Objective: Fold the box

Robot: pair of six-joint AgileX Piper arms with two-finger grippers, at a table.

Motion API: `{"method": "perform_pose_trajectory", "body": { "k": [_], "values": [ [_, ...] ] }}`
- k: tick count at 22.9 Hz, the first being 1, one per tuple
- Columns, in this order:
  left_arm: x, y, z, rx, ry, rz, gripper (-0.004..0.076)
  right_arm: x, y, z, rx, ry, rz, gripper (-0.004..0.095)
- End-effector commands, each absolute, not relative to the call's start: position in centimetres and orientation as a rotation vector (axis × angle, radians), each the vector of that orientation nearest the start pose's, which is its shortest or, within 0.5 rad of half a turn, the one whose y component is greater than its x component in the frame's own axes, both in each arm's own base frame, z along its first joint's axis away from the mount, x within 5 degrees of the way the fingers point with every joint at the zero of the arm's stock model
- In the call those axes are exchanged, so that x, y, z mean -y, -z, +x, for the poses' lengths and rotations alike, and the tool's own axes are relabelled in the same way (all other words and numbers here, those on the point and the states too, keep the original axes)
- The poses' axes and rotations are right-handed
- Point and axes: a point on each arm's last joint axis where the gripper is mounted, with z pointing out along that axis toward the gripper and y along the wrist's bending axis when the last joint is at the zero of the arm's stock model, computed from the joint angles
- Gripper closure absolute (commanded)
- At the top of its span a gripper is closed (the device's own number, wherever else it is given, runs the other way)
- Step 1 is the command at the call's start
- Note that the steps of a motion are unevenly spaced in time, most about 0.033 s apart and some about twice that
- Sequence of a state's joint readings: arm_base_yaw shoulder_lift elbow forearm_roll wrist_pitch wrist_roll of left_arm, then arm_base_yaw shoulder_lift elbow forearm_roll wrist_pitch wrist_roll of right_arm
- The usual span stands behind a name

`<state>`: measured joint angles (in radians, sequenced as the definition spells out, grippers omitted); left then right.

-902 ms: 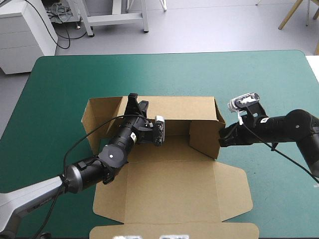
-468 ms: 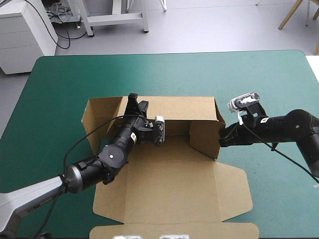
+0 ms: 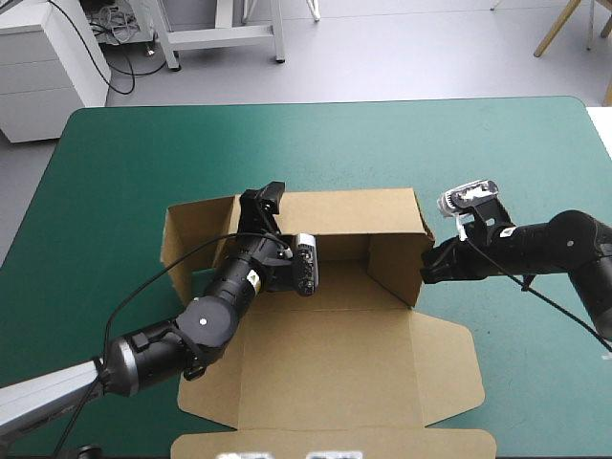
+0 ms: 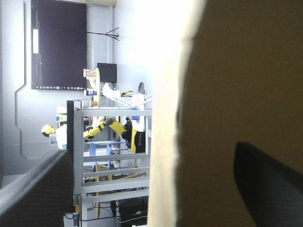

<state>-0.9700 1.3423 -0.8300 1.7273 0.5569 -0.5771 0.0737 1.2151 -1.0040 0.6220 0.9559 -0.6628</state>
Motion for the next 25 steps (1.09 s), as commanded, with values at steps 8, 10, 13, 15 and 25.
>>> {"method": "perform_pose_trajectory", "body": {
  "k": [8, 10, 13, 15, 25],
  "values": [
    [20.9, -34.3, 15.0, -1.08, -0.674, 1.379, 0.0013, -6.1, -33.7, 22.9, -2.341, -0.521, -0.602, 0.0899],
    [20.8, -34.5, 14.1, -1.089, -0.643, 1.395, 0.0013, -6.0, -33.6, 22.9, -2.35, -0.504, -0.615, 0.0813],
    [20.2, -35.1, 12.5, -1.117, -0.578, 1.398, 0.0013, -5.7, -33.6, 22.6, -2.371, -0.463, -0.646, 0.0469],
    [19.5, -35.6, 12.0, -1.146, -0.552, 1.377, 0.0013, -5.6, -34.3, 22.2, -2.35, -0.453, -0.627, 0.0211],
    [12.7, -39.7, 11.3, -1.472, -0.464, 1.07, 0.0013, -5.0, -42.9, 16.6, -2.033, -0.361, -0.554, 0.0131]
  ]
}}
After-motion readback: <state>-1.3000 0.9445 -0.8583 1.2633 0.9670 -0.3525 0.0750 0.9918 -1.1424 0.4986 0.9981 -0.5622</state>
